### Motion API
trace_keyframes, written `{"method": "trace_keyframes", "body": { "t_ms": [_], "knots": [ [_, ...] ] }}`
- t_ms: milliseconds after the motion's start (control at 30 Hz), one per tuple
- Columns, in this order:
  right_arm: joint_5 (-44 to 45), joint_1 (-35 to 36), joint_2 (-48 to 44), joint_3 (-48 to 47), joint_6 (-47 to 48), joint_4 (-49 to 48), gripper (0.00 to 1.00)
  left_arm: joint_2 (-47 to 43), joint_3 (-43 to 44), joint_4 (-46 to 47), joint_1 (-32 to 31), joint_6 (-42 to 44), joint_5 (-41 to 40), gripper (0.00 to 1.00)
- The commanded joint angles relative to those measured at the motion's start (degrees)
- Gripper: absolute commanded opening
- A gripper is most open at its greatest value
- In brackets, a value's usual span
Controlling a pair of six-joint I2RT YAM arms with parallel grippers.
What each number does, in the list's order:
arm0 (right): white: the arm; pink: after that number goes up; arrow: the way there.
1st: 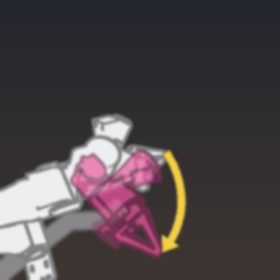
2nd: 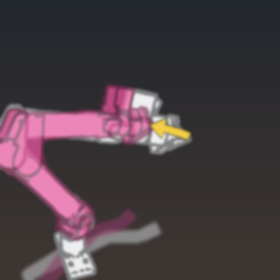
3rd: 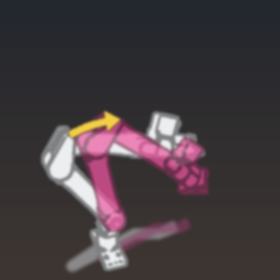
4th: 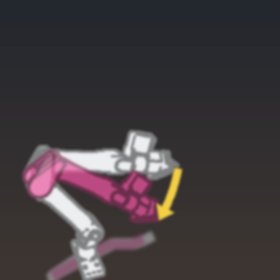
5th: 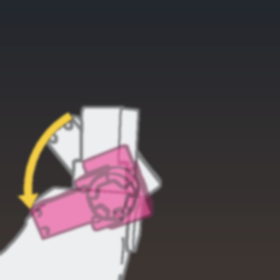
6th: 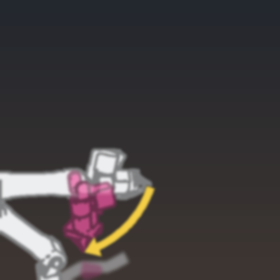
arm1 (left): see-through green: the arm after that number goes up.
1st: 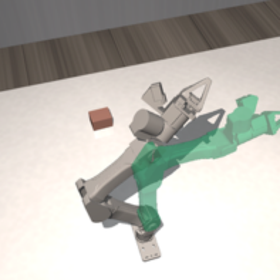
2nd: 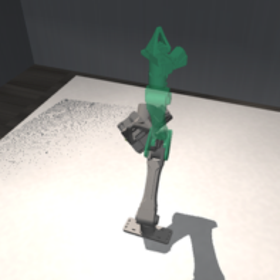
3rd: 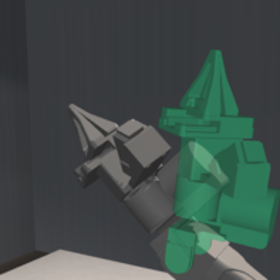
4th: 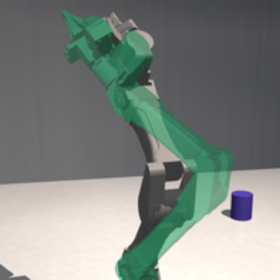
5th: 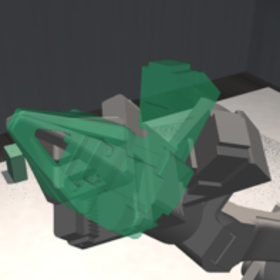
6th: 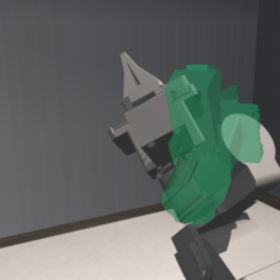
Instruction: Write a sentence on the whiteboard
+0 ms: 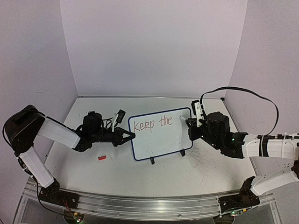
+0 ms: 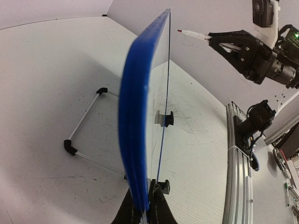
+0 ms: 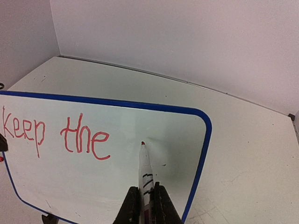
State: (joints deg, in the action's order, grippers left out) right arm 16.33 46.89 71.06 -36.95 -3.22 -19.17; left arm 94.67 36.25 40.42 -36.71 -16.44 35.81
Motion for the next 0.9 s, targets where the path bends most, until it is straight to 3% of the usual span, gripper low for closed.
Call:
{"method": "trace_keyframes", "body": {
  "t_ms": [0, 867],
  "knots": [
    [-3.45, -0.12, 0.61, -0.81, 0.51, -4.51, 0.0, -0.28, -0.47, -2.56, 1.12, 4.14, -11.67, 0.0],
    [4.76, -0.11, 4.22, -2.75, -1.61, -6.03, 0.0, -0.03, -0.65, -2.87, 0.94, 5.28, -11.3, 0.0]
  ]
}}
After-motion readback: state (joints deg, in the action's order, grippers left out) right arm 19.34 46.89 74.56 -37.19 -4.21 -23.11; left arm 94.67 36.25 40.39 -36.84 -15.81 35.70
